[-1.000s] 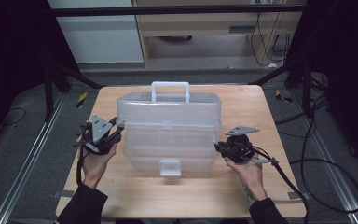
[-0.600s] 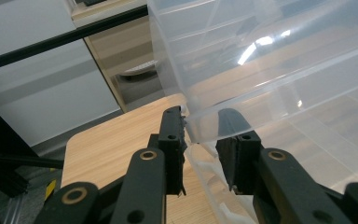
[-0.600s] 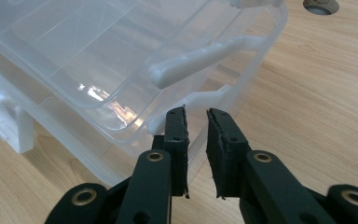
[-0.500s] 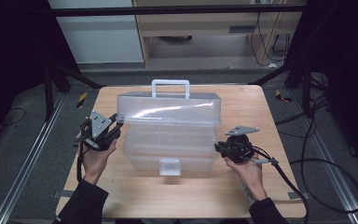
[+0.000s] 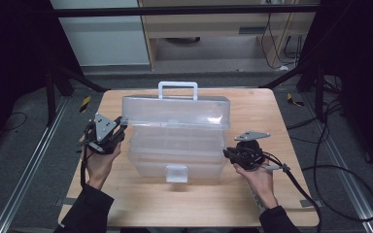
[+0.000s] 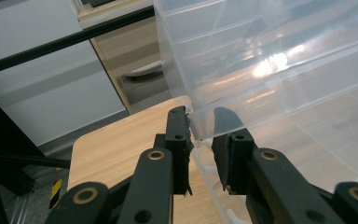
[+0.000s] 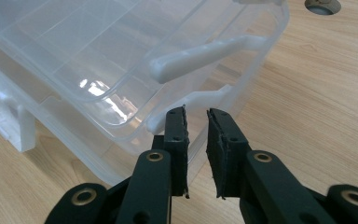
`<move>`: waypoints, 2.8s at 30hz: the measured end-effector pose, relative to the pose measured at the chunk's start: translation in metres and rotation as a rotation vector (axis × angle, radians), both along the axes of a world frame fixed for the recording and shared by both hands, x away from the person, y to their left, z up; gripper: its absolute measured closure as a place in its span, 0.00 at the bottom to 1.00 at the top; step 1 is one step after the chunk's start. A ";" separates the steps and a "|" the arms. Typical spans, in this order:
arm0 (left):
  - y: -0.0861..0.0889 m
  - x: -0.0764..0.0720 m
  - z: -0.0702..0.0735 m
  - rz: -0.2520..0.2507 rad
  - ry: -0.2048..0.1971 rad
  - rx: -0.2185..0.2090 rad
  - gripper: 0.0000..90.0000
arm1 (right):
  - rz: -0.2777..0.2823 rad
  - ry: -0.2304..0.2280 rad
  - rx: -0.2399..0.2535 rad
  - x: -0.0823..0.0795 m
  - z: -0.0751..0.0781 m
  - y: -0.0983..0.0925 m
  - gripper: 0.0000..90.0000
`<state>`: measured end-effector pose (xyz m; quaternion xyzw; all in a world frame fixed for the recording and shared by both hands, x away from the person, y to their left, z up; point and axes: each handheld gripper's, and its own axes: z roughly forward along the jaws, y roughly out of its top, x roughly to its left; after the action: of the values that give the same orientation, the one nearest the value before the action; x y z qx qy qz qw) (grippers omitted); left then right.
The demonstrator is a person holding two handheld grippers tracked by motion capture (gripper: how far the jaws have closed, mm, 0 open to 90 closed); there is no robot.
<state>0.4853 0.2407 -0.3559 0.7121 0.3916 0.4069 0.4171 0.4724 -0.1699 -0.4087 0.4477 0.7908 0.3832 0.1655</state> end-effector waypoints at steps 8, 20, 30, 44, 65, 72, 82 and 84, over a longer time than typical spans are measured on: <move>-0.003 0.005 0.004 0.027 0.000 -0.008 0.85 | -0.005 0.006 0.003 0.000 0.000 0.000 0.87; -0.005 0.013 0.009 0.046 -0.009 -0.003 0.87 | -0.005 0.006 0.003 0.000 0.000 0.000 0.87; -0.007 0.019 0.015 0.058 0.001 -0.006 0.88 | -0.002 0.003 0.002 0.000 0.000 0.000 0.87; -0.009 0.034 0.025 0.055 -0.024 0.020 0.89 | 0.001 0.001 0.001 0.000 0.000 0.000 0.87; -0.013 0.046 0.034 0.076 -0.014 0.044 0.91 | 0.004 0.002 -0.004 0.002 0.000 -0.001 0.87; -0.015 0.049 0.036 0.075 -0.012 0.054 0.92 | -0.007 -0.002 -0.005 0.004 0.000 -0.001 0.87; -0.015 0.055 0.040 0.076 0.001 0.051 0.92 | -0.012 -0.006 -0.008 0.006 0.000 -0.003 0.88; -0.015 0.056 0.041 0.076 0.005 0.050 0.92 | -0.012 -0.007 -0.007 0.007 0.000 -0.003 0.88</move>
<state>0.5414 0.2254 -0.3149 0.7079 0.4091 0.4304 0.3825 0.4793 -0.1726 -0.4088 0.4508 0.7888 0.3808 0.1721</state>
